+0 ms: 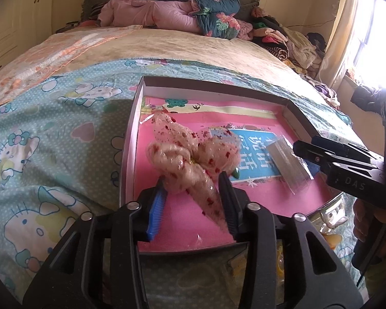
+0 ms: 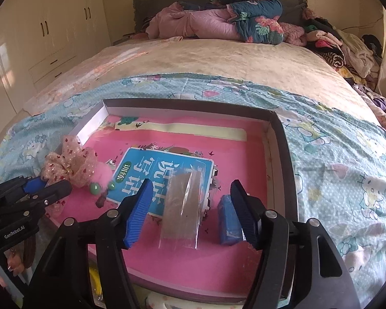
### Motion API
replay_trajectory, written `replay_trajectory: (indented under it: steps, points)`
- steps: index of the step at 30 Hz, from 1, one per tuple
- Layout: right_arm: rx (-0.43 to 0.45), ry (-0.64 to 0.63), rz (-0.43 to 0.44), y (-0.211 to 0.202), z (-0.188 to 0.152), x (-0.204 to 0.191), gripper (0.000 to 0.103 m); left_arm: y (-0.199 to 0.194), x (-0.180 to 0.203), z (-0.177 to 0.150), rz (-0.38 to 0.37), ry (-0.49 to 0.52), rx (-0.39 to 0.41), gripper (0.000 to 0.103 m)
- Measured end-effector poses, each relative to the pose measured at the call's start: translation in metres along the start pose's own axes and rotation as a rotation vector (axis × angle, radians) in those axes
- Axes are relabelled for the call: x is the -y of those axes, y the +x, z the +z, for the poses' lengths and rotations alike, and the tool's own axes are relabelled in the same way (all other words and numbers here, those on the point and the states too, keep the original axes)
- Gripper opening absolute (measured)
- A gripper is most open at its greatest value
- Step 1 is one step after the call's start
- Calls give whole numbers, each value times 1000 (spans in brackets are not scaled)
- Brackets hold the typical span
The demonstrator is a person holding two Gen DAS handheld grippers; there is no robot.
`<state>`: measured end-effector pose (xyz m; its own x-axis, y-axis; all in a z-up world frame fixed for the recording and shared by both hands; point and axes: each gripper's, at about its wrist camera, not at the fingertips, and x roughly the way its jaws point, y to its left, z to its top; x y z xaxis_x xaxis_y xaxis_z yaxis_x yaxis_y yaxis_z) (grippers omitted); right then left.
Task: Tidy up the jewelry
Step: 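Open the right tool releasing the sleeve while the left tool releases the bow in the box, then withdraw both tools from the box toward the remaining accessories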
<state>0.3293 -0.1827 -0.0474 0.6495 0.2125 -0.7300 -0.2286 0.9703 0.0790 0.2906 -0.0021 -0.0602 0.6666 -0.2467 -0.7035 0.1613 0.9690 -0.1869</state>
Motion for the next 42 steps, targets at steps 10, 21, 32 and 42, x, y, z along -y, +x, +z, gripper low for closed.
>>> replay_trajectory:
  steps: [10,21,32,42]
  points:
    - [51,5,-17,-32,-15,9,72,-18,4,-3,-4,-6,36,64]
    - [90,24,-6,-66,-36,14,76,-48,12,-11,-12,-16,87,80]
    - [109,9,-3,-96,-63,11,76,-69,23,-26,-30,-10,118,90]
    - [109,-18,-2,-115,-87,7,76,-87,28,-40,-34,-9,152,91]
